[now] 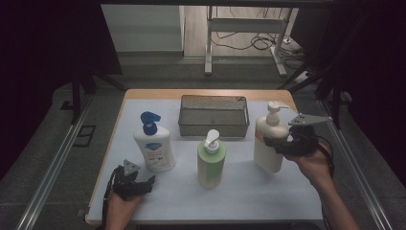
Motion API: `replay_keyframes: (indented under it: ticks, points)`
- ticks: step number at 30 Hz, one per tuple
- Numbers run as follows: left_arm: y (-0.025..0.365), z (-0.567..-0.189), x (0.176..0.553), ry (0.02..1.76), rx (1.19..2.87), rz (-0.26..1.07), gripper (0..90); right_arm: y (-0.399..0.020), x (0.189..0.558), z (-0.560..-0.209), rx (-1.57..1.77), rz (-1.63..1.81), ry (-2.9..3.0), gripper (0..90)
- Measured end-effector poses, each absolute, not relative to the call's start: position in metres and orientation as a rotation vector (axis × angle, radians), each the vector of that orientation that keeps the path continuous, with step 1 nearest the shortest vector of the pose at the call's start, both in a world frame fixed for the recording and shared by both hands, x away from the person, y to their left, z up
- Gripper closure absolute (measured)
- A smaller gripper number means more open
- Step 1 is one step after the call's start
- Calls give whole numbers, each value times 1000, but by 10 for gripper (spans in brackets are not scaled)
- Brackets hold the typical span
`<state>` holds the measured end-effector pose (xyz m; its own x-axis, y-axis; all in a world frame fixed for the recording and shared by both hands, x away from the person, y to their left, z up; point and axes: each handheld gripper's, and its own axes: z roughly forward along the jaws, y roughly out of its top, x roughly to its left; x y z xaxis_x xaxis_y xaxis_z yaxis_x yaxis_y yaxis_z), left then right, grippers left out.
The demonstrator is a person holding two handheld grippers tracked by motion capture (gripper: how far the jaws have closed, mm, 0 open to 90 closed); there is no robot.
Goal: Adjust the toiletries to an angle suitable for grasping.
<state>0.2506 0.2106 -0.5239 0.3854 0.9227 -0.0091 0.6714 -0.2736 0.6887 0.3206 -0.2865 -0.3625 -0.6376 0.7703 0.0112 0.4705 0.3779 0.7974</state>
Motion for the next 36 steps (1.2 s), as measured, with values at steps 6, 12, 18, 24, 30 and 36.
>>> replay_keyframes:
  ticks: [6, 12, 18, 24, 30, 36]
  points:
    - [211, -524, 251, 1363, 2038, 534, 160, -276, 328, -354, 1058, 1157, 2286, 370]
    - [210, -524, 250, 1365, 2036, 533, 160, -267, 335, -344, 1036, 1178, 2290, 370]
    - [211, -524, 251, 1363, 2038, 534, 160, -259, 341, -336, 1016, 1183, 2296, 370]
    - [210, -524, 251, 1362, 2038, 535, 160, -248, 349, -328, 995, 1195, 2299, 371]
    - [211, -524, 251, 1362, 2038, 534, 160, -235, 357, -320, 975, 1195, 2301, 372]
    - [211, -524, 251, 1363, 2038, 534, 160, -224, 364, -314, 958, 1193, 2300, 372]
